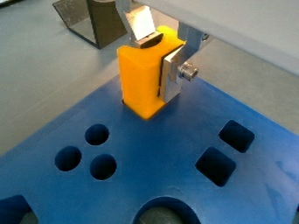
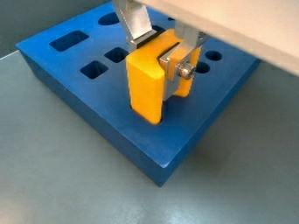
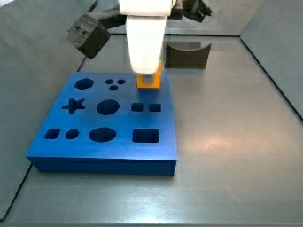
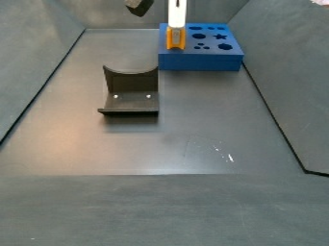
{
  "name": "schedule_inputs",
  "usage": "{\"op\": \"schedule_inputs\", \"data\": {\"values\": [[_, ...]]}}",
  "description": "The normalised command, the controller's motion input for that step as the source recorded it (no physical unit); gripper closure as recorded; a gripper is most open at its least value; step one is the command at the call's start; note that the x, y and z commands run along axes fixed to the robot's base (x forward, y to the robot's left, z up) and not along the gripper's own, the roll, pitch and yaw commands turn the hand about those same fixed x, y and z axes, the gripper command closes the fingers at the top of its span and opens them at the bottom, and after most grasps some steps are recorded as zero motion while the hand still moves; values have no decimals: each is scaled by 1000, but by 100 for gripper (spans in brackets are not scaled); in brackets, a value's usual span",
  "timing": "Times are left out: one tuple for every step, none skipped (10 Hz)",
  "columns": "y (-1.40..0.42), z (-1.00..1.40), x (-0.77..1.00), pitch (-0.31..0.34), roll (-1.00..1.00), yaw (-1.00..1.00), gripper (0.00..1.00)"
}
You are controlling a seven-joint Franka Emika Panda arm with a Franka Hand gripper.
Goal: Insert the arch object.
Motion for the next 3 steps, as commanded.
{"op": "schedule_inputs", "data": {"values": [[0,-243,0,0,106,0,100],[0,-51,0,-73,-37,0,100],[0,0,0,0,0,0,100]]}}
